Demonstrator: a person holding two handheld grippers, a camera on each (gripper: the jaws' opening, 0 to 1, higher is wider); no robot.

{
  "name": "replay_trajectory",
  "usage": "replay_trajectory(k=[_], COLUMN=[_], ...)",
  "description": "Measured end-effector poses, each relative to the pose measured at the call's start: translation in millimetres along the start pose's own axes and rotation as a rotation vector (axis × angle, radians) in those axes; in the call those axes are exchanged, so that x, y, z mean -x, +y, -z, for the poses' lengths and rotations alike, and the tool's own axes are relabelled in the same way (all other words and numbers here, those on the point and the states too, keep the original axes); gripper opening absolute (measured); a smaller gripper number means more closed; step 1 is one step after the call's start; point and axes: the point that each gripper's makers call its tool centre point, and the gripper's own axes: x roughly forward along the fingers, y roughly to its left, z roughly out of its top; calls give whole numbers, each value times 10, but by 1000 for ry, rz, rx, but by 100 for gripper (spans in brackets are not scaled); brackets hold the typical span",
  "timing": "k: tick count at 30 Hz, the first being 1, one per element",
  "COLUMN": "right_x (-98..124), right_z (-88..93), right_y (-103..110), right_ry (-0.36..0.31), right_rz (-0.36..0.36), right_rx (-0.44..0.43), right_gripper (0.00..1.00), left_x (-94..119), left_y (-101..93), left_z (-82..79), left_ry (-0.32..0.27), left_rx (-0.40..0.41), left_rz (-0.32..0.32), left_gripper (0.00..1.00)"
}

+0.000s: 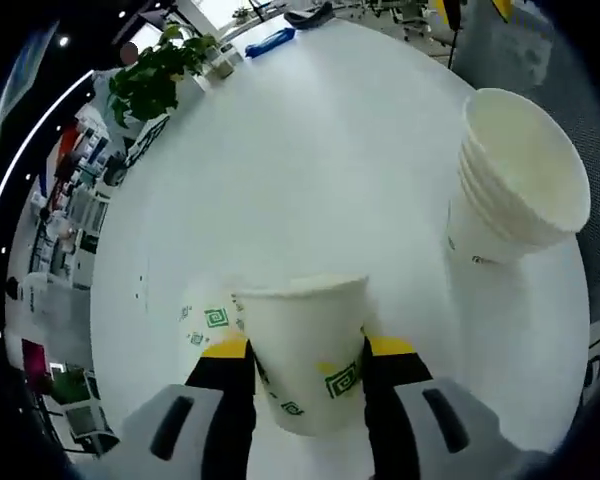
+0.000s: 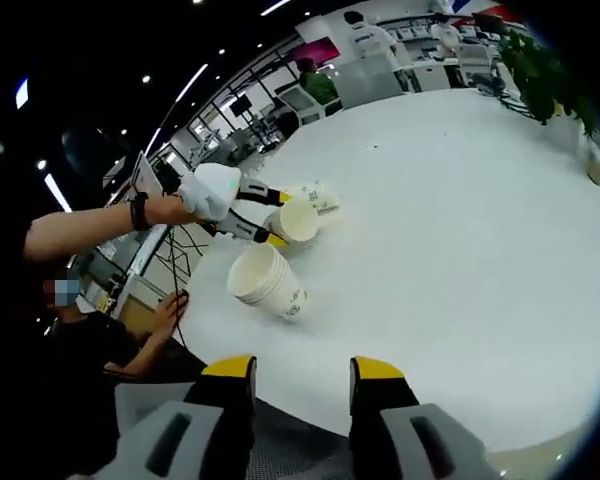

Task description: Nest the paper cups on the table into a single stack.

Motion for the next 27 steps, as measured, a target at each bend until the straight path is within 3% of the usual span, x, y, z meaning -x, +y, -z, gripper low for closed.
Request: replay_trajectory(k=[9,19,27], right_x=[-114,-201,-232], right_z=[-193,-488,-701], right_y=[106,306,463], right_ry=[1,-18,-41], right_rz=[-29,-61,-84], right_rx=[41,79,115], right_gripper=[35,34,34], left_x=[415,910,1205], left_y=[-195,-136,-148], left_z=[94,-122,-310], left_ry=[-38,-155,-197], left_rx=[57,131,99], left_rz=[-45,-154,-195], left_gripper=[40,40,40])
